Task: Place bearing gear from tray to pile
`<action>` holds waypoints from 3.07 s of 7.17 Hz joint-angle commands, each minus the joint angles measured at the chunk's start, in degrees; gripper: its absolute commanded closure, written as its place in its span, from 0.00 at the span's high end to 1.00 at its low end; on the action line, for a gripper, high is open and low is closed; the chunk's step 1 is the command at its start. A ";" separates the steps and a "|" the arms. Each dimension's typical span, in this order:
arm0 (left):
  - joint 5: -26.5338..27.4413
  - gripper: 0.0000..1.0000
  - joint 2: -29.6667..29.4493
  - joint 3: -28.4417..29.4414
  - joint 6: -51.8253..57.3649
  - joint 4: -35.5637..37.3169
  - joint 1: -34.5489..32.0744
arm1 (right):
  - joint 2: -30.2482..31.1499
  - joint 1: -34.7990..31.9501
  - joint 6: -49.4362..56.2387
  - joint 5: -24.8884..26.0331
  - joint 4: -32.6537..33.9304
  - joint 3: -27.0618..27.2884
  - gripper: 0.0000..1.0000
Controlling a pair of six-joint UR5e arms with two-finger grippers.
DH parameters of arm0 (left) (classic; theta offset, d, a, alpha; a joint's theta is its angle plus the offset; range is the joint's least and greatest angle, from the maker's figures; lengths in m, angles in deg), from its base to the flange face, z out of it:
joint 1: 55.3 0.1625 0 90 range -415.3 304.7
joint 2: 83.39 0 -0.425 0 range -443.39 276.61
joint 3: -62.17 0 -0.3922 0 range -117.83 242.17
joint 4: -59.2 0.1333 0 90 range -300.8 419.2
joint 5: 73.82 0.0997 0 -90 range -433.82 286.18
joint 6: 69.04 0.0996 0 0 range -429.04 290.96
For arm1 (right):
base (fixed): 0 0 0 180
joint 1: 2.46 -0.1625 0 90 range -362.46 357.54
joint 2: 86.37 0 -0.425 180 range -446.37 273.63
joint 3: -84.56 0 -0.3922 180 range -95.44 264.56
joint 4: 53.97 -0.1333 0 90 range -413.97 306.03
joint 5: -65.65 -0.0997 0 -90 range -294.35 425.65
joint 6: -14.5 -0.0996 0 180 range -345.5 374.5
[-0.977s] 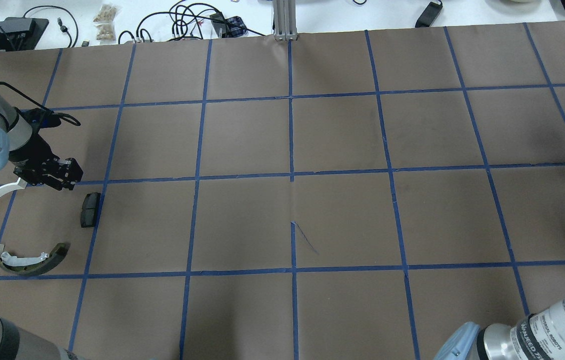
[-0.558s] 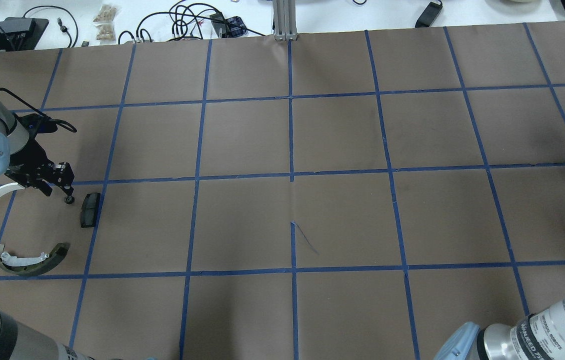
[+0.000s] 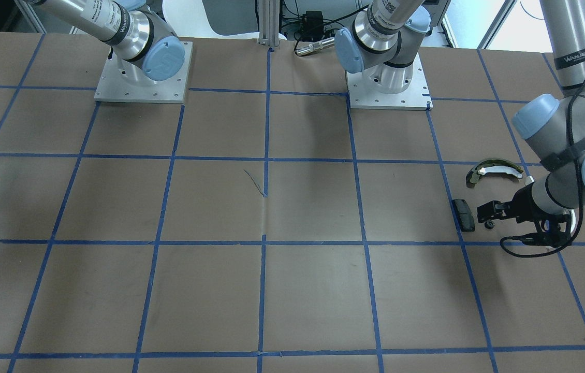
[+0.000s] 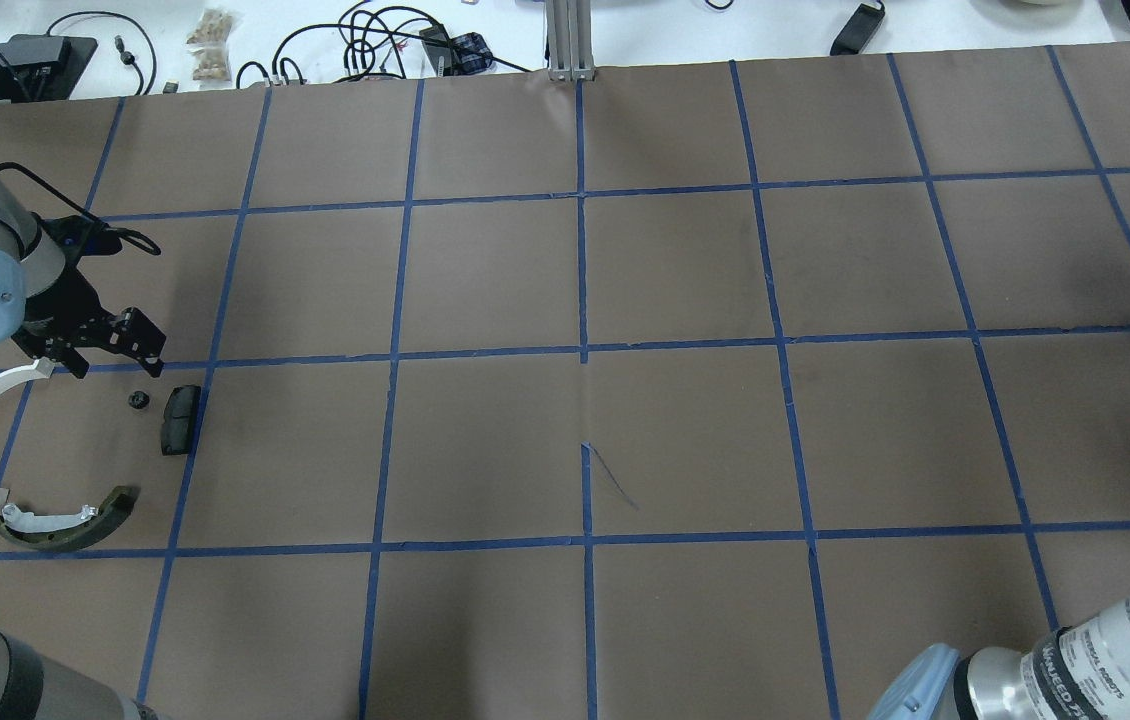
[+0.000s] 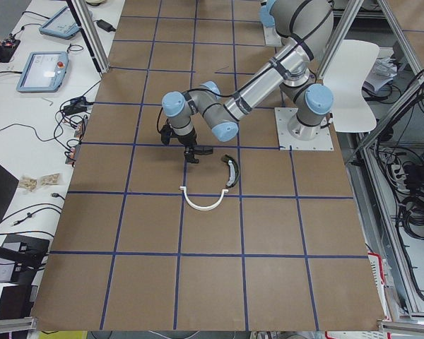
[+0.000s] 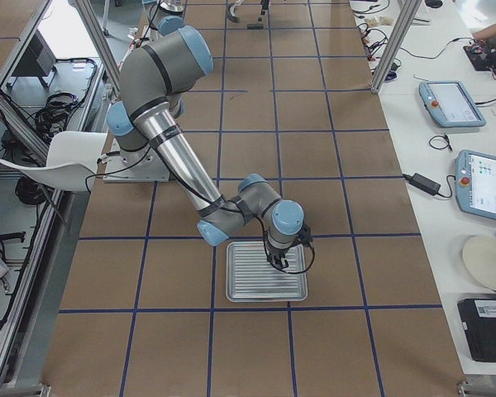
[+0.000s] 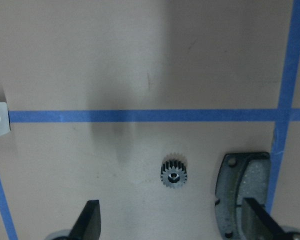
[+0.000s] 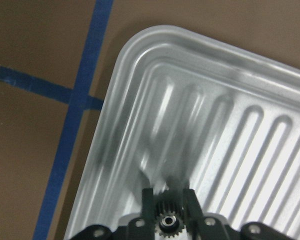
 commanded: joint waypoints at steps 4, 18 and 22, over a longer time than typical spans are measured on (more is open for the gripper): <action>-6.25 0.96 13.32 16.24 -33.77 -24.31 -24.18 | 10.45 -5.41 -8.19 2.95 -13.12 -0.22 0.00; -6.60 1.00 17.91 17.69 -30.46 -24.79 -30.83 | 9.63 -73.27 -94.11 -15.68 -2.71 8.31 0.00; -6.51 1.00 16.08 16.82 -30.37 -24.87 -30.39 | 8.82 -75.76 -94.29 -14.46 4.66 8.31 1.00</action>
